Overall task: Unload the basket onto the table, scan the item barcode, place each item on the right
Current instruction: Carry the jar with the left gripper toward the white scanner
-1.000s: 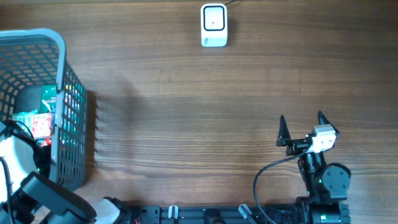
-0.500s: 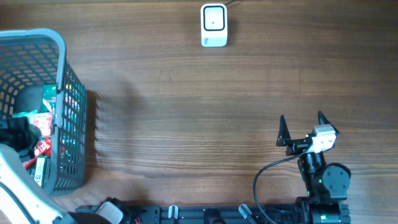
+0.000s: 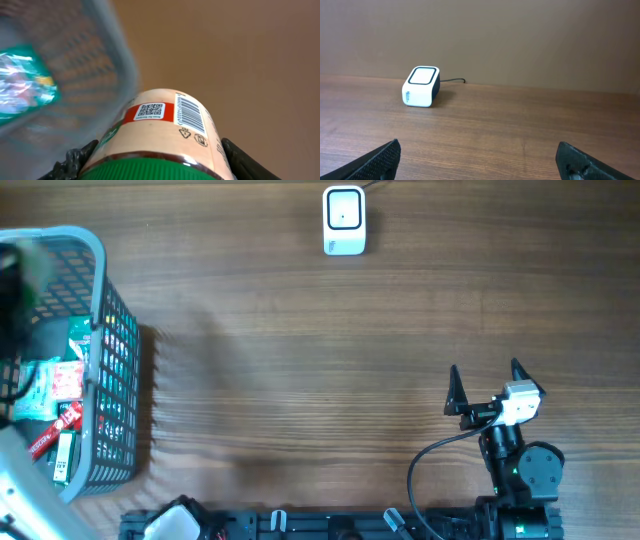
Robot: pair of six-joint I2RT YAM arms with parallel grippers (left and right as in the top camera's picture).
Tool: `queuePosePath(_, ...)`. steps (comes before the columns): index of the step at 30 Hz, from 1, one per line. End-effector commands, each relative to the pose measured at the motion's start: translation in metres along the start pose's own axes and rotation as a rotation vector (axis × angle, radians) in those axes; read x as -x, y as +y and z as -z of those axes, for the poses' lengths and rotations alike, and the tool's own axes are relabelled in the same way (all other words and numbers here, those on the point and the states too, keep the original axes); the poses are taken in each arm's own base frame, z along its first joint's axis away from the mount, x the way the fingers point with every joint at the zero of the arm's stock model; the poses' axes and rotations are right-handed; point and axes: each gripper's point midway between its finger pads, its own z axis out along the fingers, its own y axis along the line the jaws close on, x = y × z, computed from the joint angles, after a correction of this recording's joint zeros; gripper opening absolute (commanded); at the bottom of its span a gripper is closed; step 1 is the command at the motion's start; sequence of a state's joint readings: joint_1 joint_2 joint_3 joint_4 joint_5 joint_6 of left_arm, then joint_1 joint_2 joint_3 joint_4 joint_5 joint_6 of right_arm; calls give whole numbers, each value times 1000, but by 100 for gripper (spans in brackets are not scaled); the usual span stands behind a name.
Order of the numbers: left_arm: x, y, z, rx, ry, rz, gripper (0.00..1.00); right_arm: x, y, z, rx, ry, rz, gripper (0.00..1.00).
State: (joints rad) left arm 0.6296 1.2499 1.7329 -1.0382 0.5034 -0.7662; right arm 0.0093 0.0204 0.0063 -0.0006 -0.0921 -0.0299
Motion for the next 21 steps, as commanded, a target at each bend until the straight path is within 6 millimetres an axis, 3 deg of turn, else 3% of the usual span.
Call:
queuePosePath(1,-64,-51,-21,-108,160,-225,64,1,-2,0,-11,-5,-10,100)
queuePosePath(2,-78,-53,-30,-88,181,-263,64,1,-2,0,-11,-5,-10,100)
queuePosePath(4,-137,-55,-69,13,260,-410,64,1,-2,0,-11,-5,-10,100)
queuePosePath(8,-207,-48,-112,101,376,-536,64,1,-2,0,-11,-5,-10,100)
queuePosePath(9,-233,-41,-127,138,425,-575,64,1,-2,0,-11,-5,-10,100)
queuePosePath(12,-291,-8,-163,257,557,-656,64,1,-2,0,-10,-5,-10,100)
queuePosePath(15,-330,31,-183,382,664,-705,64,1,-2,0,-11,-5,-10,100)
queuePosePath(19,-374,90,-188,578,811,-785,64,1,-2,0,-11,-5,-10,99)
queuePosePath(21,-387,105,-184,631,854,-816,64,1,-2,0,-11,-5,-10,100)
